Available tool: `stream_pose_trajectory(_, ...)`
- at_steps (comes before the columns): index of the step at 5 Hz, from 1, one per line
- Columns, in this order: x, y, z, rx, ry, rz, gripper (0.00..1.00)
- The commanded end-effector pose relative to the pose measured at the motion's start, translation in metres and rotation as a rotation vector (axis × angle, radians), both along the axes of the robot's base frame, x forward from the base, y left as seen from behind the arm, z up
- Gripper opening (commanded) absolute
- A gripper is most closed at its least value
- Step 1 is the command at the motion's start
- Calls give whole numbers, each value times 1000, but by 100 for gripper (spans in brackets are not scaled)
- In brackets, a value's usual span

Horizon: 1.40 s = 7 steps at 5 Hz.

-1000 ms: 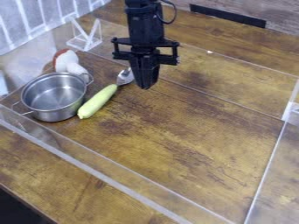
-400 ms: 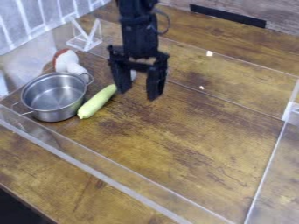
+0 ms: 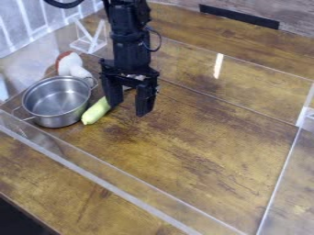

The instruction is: Move the green spoon to the right

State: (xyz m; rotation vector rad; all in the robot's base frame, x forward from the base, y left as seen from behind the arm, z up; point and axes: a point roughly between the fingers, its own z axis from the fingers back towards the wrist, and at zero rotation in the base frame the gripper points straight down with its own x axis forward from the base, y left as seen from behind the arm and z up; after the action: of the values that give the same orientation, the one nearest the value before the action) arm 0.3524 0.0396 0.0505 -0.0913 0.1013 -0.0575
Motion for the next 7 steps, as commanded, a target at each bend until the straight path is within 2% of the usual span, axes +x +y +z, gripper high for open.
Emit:
stream_pose_trajectory(1,7,9,17,23,-49,30,100)
stream_pose_trajectory(2,12,10,14,34,-41,44,100)
stream_pose_trajectory(4,-3,11,11,49,-29,-66,100)
stream_pose_trajectory(5,-8,10,10,49,-27,-121,100)
stream_pose_trajectory(6,-10,9,9,44,-32,-103,0)
stream_pose_trajectory(7,-12,7,9,39,-39,-85,0)
